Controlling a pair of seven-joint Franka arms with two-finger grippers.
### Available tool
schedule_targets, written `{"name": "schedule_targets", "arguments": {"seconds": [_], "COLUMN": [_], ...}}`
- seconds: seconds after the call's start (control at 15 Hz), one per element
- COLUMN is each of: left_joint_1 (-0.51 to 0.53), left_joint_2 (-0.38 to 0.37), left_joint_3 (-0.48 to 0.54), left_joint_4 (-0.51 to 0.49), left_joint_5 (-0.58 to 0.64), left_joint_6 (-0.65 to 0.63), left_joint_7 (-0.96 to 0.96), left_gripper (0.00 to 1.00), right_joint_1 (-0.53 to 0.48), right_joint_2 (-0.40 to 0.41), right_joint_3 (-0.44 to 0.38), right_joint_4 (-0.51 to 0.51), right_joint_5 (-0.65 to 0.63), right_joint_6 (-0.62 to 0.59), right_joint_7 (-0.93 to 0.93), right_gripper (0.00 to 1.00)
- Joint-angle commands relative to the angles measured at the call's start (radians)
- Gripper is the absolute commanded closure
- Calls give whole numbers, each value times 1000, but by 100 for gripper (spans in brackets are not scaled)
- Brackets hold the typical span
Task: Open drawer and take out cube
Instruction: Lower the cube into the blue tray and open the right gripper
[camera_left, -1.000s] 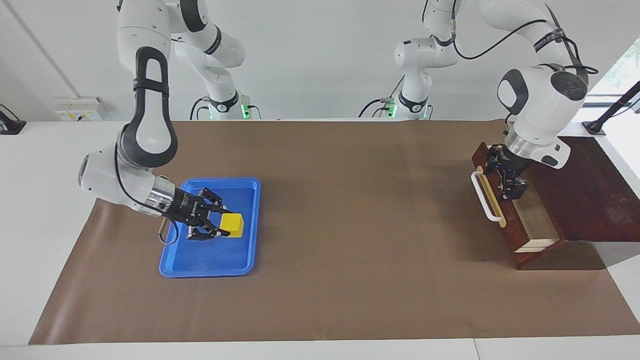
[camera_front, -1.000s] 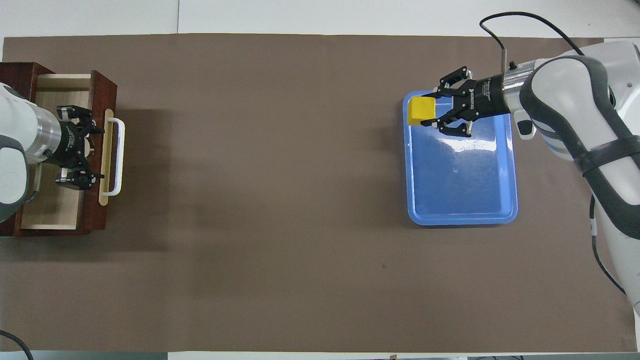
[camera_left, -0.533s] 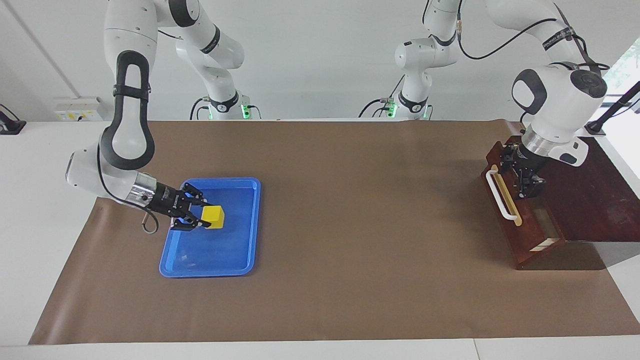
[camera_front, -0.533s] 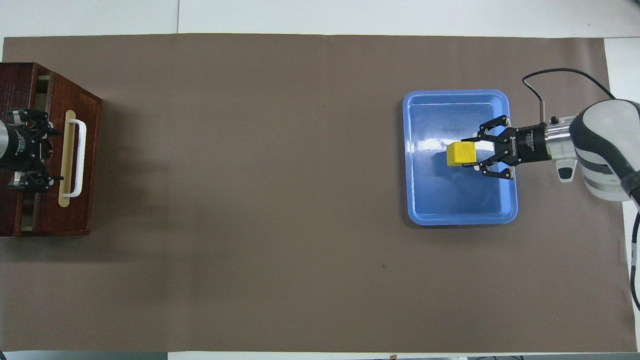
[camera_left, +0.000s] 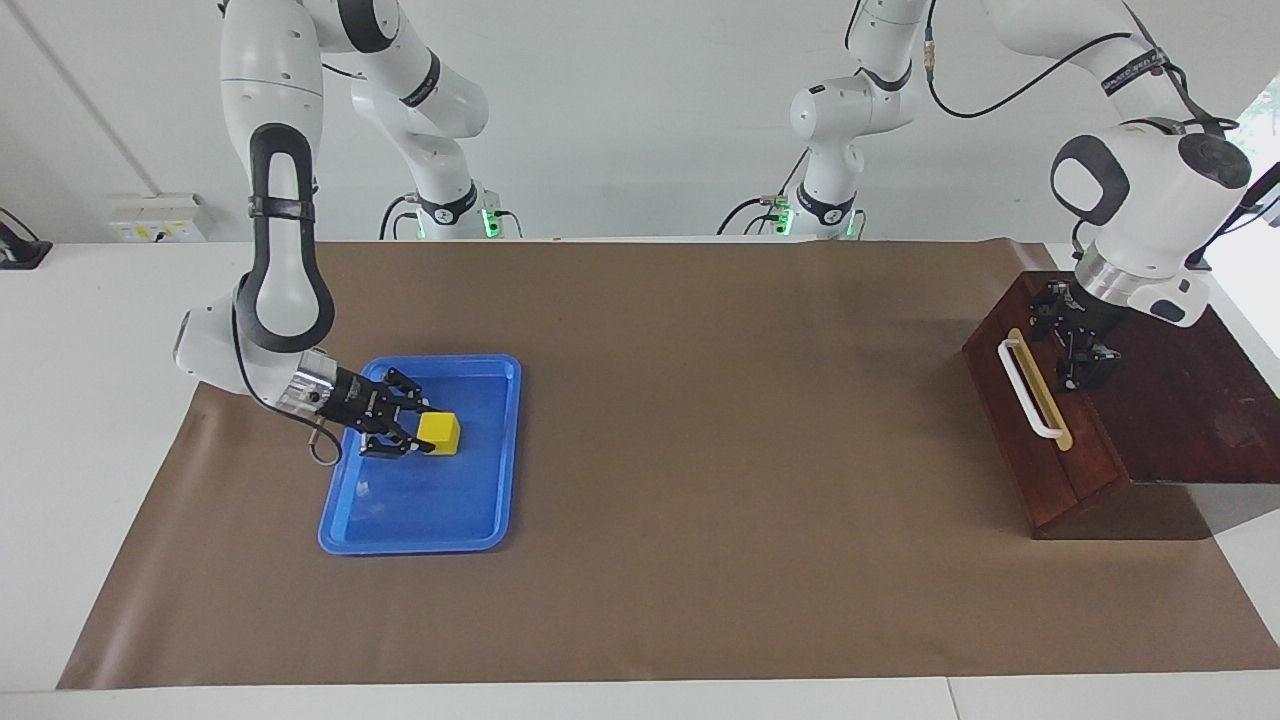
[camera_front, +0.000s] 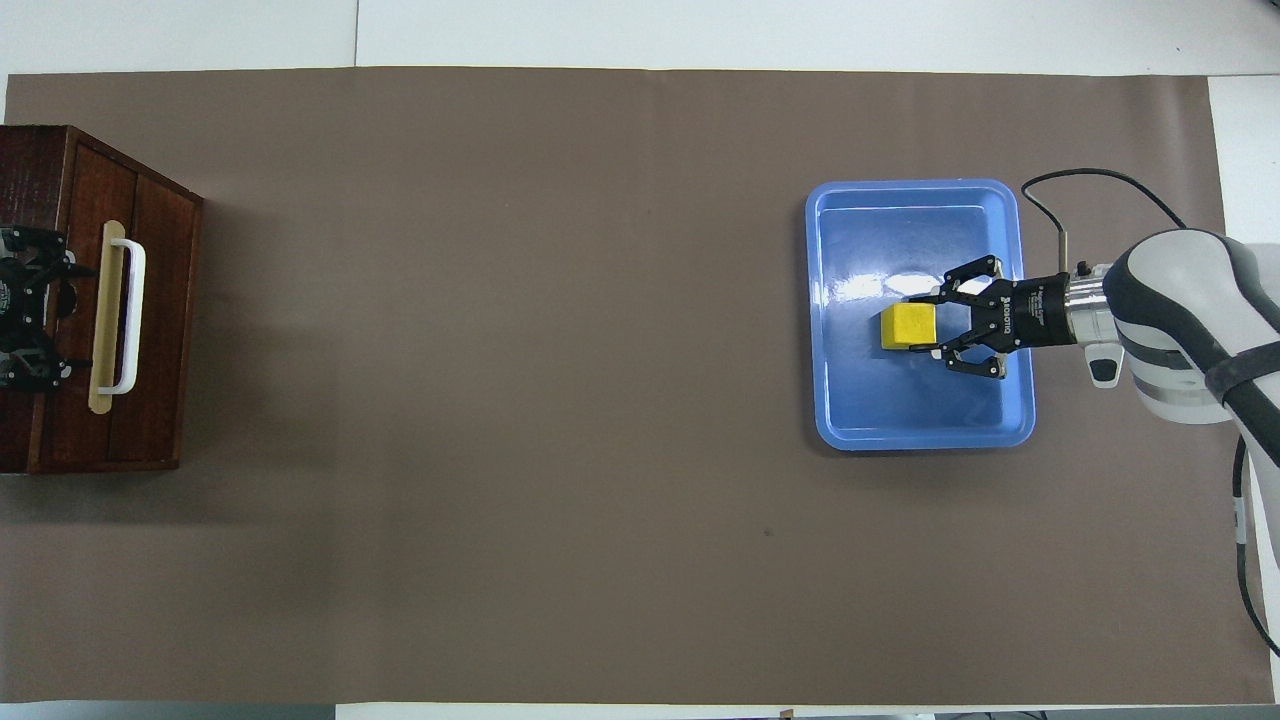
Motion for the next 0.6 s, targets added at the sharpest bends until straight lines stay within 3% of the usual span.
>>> {"name": "schedule_targets", "arguments": {"seconds": [0.0,0.07,0.13,0.2,0.27,0.4,0.53], "left_joint_1": [11,11,11,1,-15,-51,-65], "left_joint_2": [-28,-35,-41,-44,-44,-44,-47], "left_joint_3": [-6,-6,-7,-9,-9,-9,-30], "left_joint_4": [-1,19,39,63,86,122,129], "left_joint_5": [16,16,16,14,13,5,2], "left_joint_6": [-55,-86,-115,-148,-174,-212,-228], "left_joint_7": [81,108,138,190,246,337,412], "left_gripper": [0,0,0,0,0,0,0], "right_joint_1": [3,6,25,31,29,34,68], "right_joint_2": [-28,-28,-29,-31,-40,-95,-147], "right_joint_3": [5,5,5,5,5,4,5], "right_joint_4": [-42,-48,-48,-42,-38,-12,23], "right_joint_5": [21,20,20,20,18,-5,-156], "right_joint_6": [35,45,47,45,33,-10,-28], "right_joint_7": [-27,-28,-24,-18,-16,5,5], "right_gripper": [100,82,31,8,2,0,0]}}
